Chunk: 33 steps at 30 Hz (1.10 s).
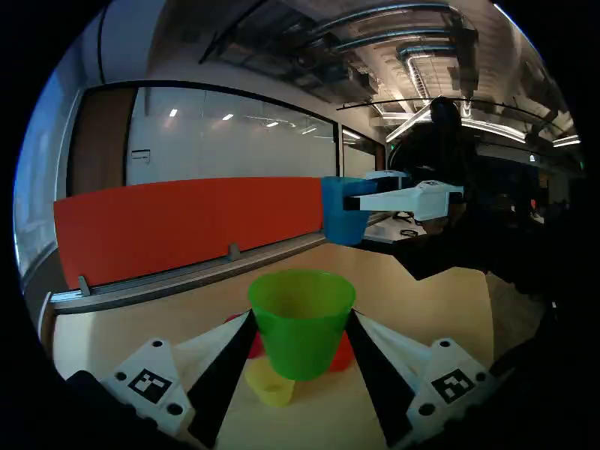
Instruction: Pour water
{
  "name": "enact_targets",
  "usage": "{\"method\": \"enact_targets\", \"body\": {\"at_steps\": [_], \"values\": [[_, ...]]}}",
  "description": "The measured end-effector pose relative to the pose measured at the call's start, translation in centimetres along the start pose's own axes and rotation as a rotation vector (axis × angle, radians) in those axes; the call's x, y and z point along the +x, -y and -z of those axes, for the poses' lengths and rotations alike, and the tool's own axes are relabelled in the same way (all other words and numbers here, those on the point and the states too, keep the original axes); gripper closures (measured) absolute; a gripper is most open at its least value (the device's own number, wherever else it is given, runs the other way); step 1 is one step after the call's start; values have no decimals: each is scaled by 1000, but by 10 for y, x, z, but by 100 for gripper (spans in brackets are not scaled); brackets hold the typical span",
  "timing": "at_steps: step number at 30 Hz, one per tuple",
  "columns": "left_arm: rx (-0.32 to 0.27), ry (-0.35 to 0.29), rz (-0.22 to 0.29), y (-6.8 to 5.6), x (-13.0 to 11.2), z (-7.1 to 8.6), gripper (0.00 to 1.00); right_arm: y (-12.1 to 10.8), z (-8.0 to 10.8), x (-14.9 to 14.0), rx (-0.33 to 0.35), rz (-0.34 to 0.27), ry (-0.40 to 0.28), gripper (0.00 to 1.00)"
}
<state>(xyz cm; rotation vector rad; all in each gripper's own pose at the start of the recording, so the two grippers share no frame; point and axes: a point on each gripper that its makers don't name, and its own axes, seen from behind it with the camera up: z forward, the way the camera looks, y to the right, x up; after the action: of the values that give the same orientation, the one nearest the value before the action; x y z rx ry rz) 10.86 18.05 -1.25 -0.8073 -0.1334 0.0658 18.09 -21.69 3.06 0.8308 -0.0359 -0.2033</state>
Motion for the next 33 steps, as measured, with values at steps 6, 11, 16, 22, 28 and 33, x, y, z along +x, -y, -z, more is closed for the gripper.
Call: {"method": "enact_targets", "body": {"at_steps": [6,11,16,22,28,33], "values": [[-3,-4,2,-1,2,0,17,5,-8,12,24,50,-11,10],[-9,-8,5,-3,1,0,17,9,-14,21,34,100,-15,10],[-12,-12,9,-4,1,1,17,13,-20,29,39,163,-18,10],[-17,-17,11,-7,4,1,17,16,-25,38,33,243,-17,10],[-20,-20,9,-10,5,1,17,22,-29,46,33,323,-21,10],[-23,-23,10,-11,5,2,17,27,-33,52,35,385,-24,10]]}}
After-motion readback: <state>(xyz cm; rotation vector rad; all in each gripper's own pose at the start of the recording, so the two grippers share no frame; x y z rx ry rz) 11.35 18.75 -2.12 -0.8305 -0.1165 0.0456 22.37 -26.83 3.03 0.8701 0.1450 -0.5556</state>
